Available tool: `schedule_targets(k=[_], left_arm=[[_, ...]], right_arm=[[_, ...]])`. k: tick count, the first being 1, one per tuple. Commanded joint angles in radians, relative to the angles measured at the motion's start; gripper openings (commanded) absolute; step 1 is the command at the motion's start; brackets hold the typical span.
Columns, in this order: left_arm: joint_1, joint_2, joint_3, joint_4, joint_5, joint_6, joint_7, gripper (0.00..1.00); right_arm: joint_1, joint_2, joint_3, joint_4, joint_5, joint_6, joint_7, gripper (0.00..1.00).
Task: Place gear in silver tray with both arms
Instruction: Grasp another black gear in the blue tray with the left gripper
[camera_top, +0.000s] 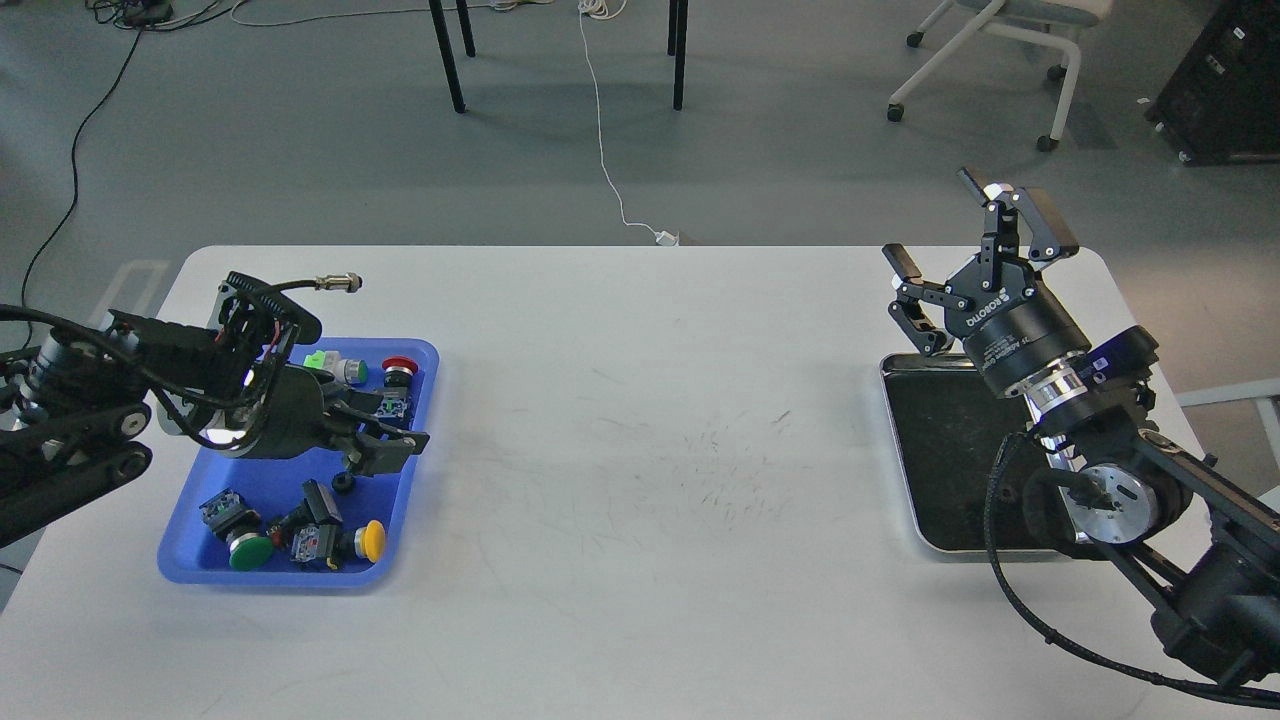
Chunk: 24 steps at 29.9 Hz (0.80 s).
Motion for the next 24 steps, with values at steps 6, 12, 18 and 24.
schedule_targets(k=[6,12,18,24], left_arm=[[0.011,0.001,0.010,0.057,0.005,0.000,0.001,0.68],[0.064,0.009,0.027,0.065,0.017,0.000,0.001,0.67],[0.079,0.007,0.030,0.072,0.031,0.000,0.001,0.67],[0.080,0.004,0.030,0.100,0.031,0.000,0.001,0.66]], right_arm=[[0.000,0.001,0.000,0.023,0.000,0.000,0.000,0.97],[0.000,-0.001,0.001,0.034,0.000,0.000,-0.002,0.97],[0.000,0.001,0.000,0.034,0.000,-0.002,-0.002,0.97],[0.000,0.004,0.000,0.034,0.000,-0.002,-0.002,0.97]])
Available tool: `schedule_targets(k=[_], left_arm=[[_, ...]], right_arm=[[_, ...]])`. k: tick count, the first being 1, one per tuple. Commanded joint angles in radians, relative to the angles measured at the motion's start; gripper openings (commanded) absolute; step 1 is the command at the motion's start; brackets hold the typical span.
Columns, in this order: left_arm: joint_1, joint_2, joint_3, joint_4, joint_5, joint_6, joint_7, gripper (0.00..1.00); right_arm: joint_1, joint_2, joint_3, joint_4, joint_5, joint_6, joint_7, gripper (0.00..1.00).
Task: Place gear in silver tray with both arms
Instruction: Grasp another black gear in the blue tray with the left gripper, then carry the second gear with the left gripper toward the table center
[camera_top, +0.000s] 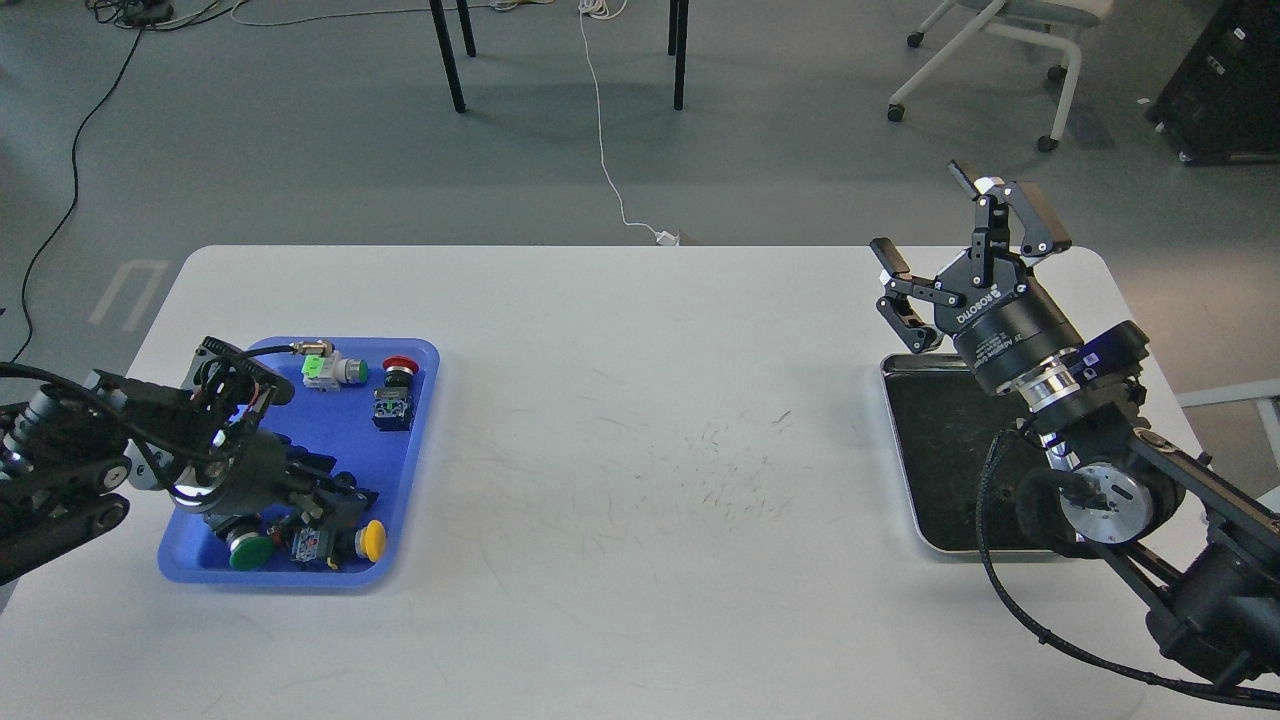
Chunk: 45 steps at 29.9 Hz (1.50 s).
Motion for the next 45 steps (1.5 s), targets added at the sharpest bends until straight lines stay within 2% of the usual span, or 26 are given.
schedule_targets(k=[1,6,11,16,32,40,45], left_arm=[[0.000,-0.001,0.000,0.008,0.000,0.000,0.000,0.66],[-0.001,-0.001,0.000,0.037,0.000,0.000,0.000,0.65],[0.000,0.001,0.008,0.047,0.011,0.000,-0.003,0.50],[-0.001,-0.002,0.015,0.050,0.026,0.000,-0.003,0.41],[-0.004,-0.008,0.012,0.056,0.023,0.000,-0.003,0.41],[-0.003,-0.021,0.012,0.054,0.023,0.000,0.006,0.17],[-0.012,-0.016,0.009,0.050,0.018,0.000,0.003,0.14]], right_arm=[[0.000,0.002,0.000,0.000,0.000,0.000,0.000,0.97],[0.000,0.007,0.000,-0.002,-0.002,0.000,0.000,0.97],[0.000,0.008,0.000,-0.002,-0.002,0.000,0.000,0.97],[0.000,0.010,0.000,-0.005,-0.002,0.000,0.000,0.97],[0.012,0.012,0.000,-0.006,-0.002,0.000,0.000,0.97],[0.012,0.011,0.000,-0.006,-0.002,0.000,0.000,0.97],[0.012,0.011,0.001,-0.006,-0.002,-0.002,0.000,0.97]])
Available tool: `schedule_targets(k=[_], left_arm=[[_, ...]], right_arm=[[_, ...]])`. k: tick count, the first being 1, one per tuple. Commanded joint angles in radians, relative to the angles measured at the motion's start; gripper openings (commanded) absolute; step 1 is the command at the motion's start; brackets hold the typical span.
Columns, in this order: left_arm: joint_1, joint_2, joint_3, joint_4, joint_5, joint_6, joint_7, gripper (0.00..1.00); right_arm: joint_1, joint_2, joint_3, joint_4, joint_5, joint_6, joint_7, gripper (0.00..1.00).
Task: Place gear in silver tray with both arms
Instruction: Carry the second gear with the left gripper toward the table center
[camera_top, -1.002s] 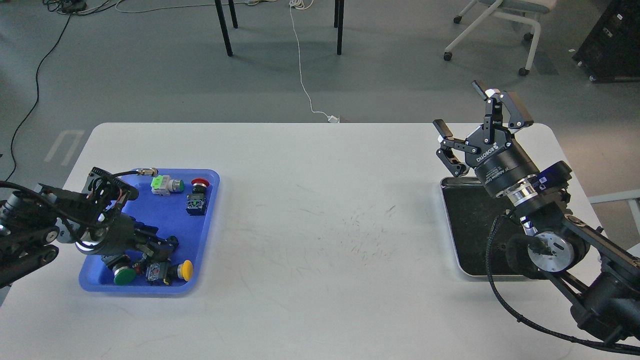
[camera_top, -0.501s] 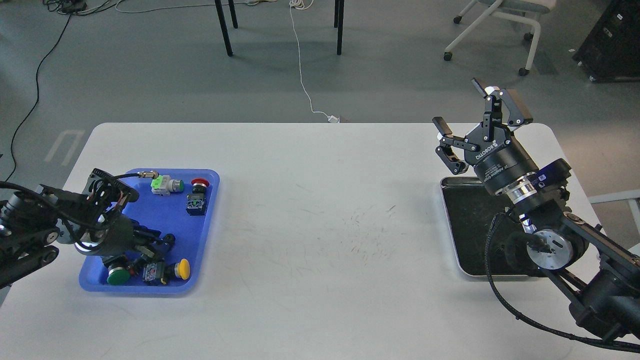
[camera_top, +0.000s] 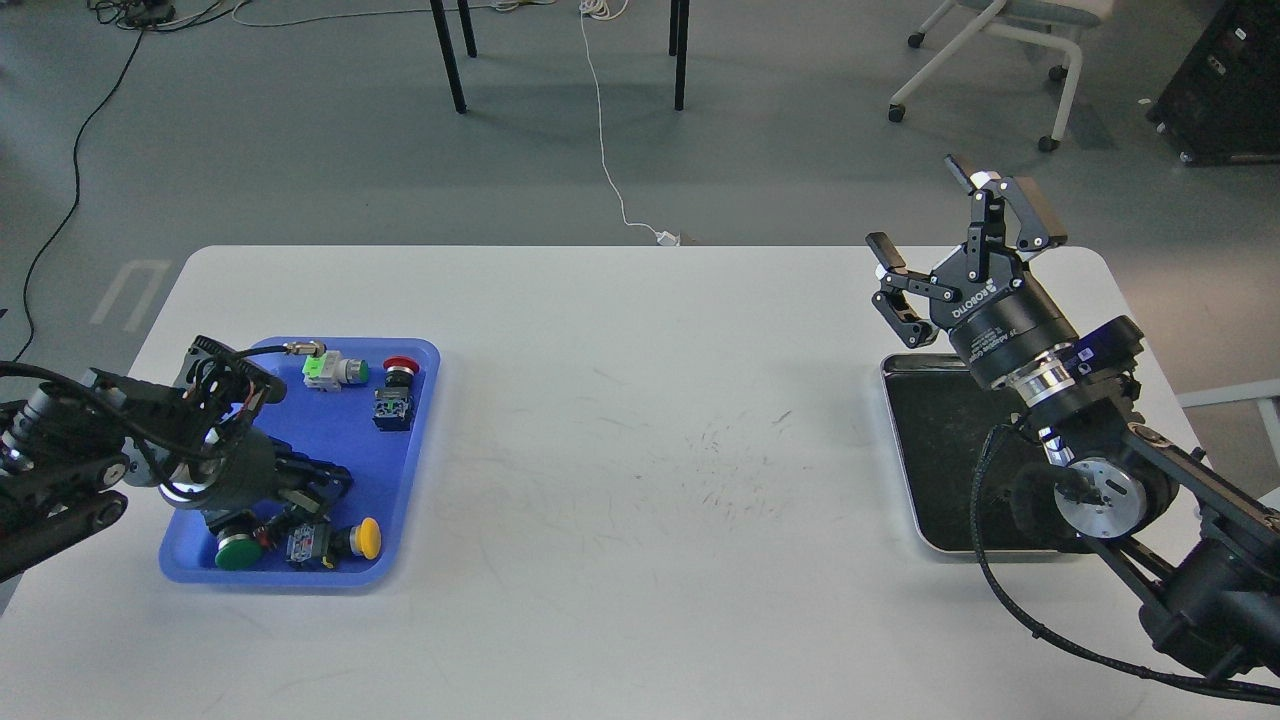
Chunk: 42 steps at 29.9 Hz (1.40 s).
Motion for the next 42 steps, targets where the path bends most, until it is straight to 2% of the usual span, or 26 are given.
schedule_targets(k=[1,4,9,14,20,25,28,34,38,42], left_arm=[[-0.010,0.009,-0.004,-0.010,-0.006,0.000,-0.005,0.14],[-0.017,0.023,-0.024,-0.041,-0.010,0.000,-0.009,0.15],[-0.045,0.113,-0.061,-0.190,-0.047,0.000,0.001,0.15],[-0.132,0.094,-0.099,-0.234,-0.113,0.000,0.023,0.17],[-0.200,-0.063,-0.098,-0.230,-0.204,0.000,0.043,0.18],[-0.194,-0.234,-0.088,-0.205,-0.197,0.000,0.122,0.18],[-0.192,-0.334,-0.085,-0.146,-0.196,0.000,0.145,0.18],[-0.192,-0.530,-0.085,-0.040,-0.141,0.000,0.149,0.17],[-0.192,-0.633,-0.084,0.009,-0.066,0.000,0.158,0.17],[-0.191,-0.725,-0.050,0.065,-0.044,0.000,0.167,0.17]], right_arm=[[0.000,0.000,0.002,0.001,0.000,0.000,0.000,0.97],[0.000,-0.002,0.009,0.001,0.000,0.000,-0.002,0.97],[0.002,-0.012,0.054,0.005,0.002,0.000,-0.002,0.97],[-0.009,-0.014,0.138,0.005,0.002,-0.002,-0.003,0.97],[-0.025,-0.043,0.219,0.024,0.021,-0.010,-0.009,0.97],[-0.012,-0.106,0.255,0.050,0.124,-0.011,-0.015,0.97],[0.076,-0.114,0.238,0.024,0.129,-0.013,-0.025,0.97],[0.274,-0.106,0.143,-0.136,0.130,-0.011,-0.031,0.97],[0.331,-0.098,0.129,-0.200,0.130,-0.013,-0.029,0.97],[0.394,-0.026,0.104,-0.258,0.129,-0.013,-0.029,0.97]])
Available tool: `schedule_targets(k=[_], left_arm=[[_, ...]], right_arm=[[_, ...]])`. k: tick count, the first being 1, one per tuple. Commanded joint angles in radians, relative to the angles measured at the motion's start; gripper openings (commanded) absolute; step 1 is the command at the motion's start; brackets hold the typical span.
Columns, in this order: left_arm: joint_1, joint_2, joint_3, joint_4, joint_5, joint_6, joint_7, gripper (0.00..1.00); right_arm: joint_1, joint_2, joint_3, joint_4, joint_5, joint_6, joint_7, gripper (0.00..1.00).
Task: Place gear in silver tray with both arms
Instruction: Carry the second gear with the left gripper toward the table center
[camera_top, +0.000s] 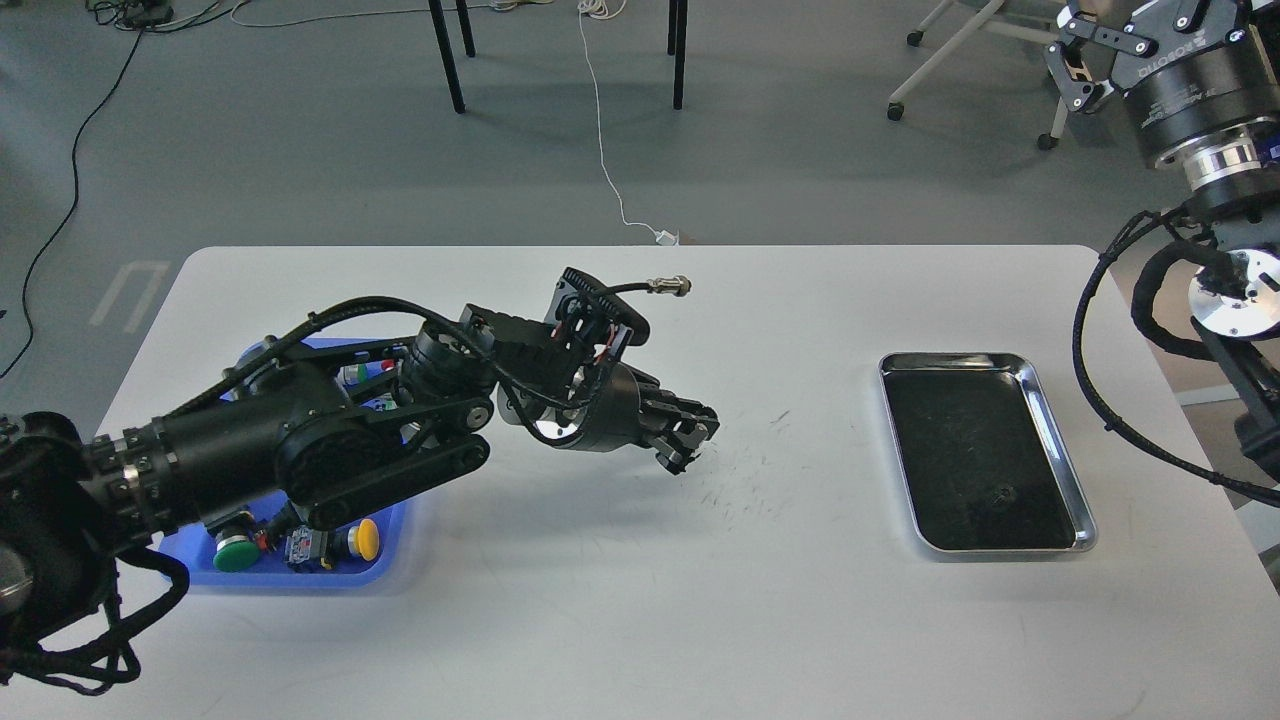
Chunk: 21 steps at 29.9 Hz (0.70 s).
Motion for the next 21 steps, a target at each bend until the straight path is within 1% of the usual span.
schedule_targets(k=[1,5,10,13,17,21], left_arm=[[0.000,-0.074,0.039,0.040,0.014,0.000,0.007,0.18],[0.000,-0.111,0.078,0.042,0.014,0.000,0.026,0.18],[0.003,-0.152,0.082,0.057,0.014,0.000,0.028,0.18],[0.012,-0.189,0.082,0.091,0.028,0.000,0.036,0.18],[0.012,-0.189,0.082,0.135,0.046,0.000,0.060,0.18],[0.014,-0.189,0.094,0.204,0.046,0.000,0.062,0.18]], right_arm=[[0.049,0.064,-0.030,-0.054,-0.002,-0.001,0.001,0.97],[0.063,0.081,-0.043,-0.081,0.000,-0.001,0.001,0.97],[0.065,0.108,-0.045,-0.087,-0.002,-0.001,0.001,0.97],[0.065,0.108,-0.045,-0.087,-0.002,-0.001,0.001,0.97],[0.057,0.110,-0.047,-0.084,-0.002,-0.001,0.001,0.97],[0.039,0.143,-0.054,-0.081,0.000,-0.001,0.001,0.97]])
